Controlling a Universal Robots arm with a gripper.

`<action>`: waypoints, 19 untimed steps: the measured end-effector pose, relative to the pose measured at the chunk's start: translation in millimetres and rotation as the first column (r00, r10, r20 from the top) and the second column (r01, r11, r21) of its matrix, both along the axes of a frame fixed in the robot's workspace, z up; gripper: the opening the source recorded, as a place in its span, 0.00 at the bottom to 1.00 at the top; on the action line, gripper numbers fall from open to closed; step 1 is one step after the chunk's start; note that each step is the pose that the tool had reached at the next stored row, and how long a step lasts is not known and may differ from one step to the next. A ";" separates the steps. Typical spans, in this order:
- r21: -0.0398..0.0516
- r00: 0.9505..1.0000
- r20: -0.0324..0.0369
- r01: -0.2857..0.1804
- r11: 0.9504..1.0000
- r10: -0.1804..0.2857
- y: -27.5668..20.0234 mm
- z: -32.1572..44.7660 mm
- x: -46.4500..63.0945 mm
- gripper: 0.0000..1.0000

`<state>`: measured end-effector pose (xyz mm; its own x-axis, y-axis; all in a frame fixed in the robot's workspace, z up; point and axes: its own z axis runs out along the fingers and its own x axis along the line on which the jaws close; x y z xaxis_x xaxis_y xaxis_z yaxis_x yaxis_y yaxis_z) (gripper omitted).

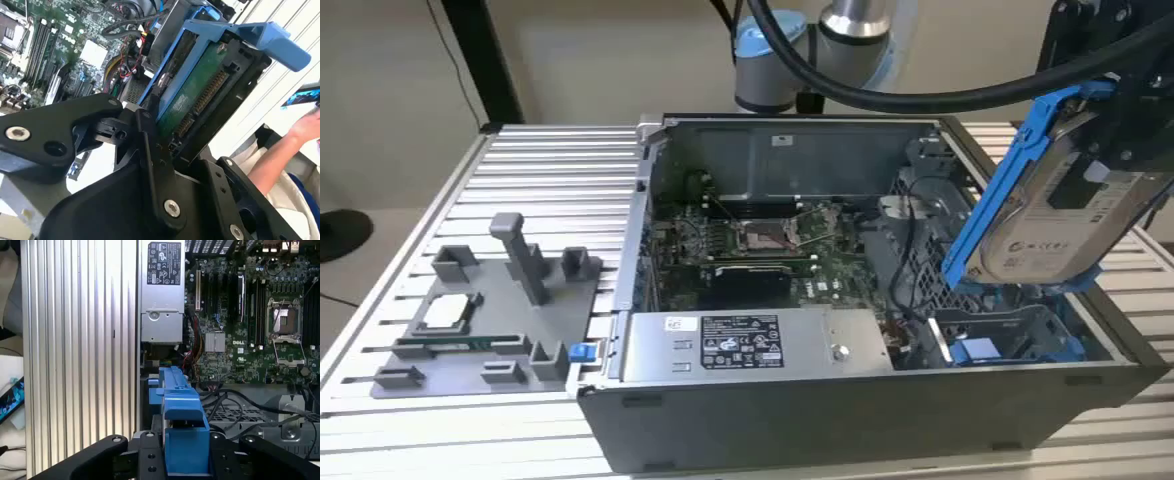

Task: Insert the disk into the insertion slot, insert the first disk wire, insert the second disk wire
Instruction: 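Insert the disk into the insertion slot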

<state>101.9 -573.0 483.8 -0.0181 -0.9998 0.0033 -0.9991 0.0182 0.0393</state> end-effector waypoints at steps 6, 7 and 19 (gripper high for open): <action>0.000 1.000 0.000 0.000 1.000 0.000 0.0 0.0 0.0 0.00; 0.000 1.000 0.000 0.000 1.000 0.000 0.0 0.0 0.0 0.00; 0.002 1.000 0.003 0.000 1.000 0.000 0.0 -4.4 13.6 0.00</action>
